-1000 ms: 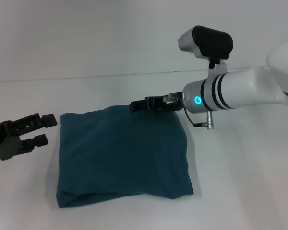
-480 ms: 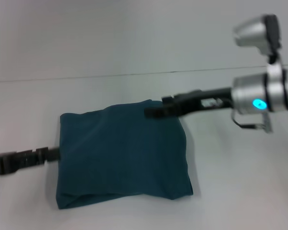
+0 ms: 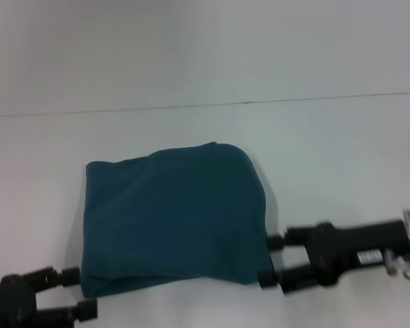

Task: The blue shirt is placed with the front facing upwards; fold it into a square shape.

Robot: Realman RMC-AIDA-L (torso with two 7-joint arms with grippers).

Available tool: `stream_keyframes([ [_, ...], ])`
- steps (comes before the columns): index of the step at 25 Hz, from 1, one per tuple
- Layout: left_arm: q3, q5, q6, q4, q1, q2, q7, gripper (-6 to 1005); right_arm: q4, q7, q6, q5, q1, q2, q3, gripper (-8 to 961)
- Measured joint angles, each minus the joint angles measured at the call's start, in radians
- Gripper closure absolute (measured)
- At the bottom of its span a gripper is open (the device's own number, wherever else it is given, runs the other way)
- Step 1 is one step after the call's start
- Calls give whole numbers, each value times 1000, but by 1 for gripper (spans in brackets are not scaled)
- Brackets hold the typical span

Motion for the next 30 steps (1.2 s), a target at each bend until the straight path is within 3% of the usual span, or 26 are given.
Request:
stream_keyframes([
  [4,43,37,15,2,14,-8,9,65,16,-41,-57,-1,-60,0,-1,25],
  [9,88,78,14,2,2,-18,6,65,65,-50,-84,-3,-72,-2,-5,25],
  [18,141,75,-4,-8,-18,-41,19,65,102,-50,-73,-19,-24,12,-7,25],
  [30,131,78,-65,-33,-29,-35,7,65,115,-31,-70,-53,12,16,-8,25],
])
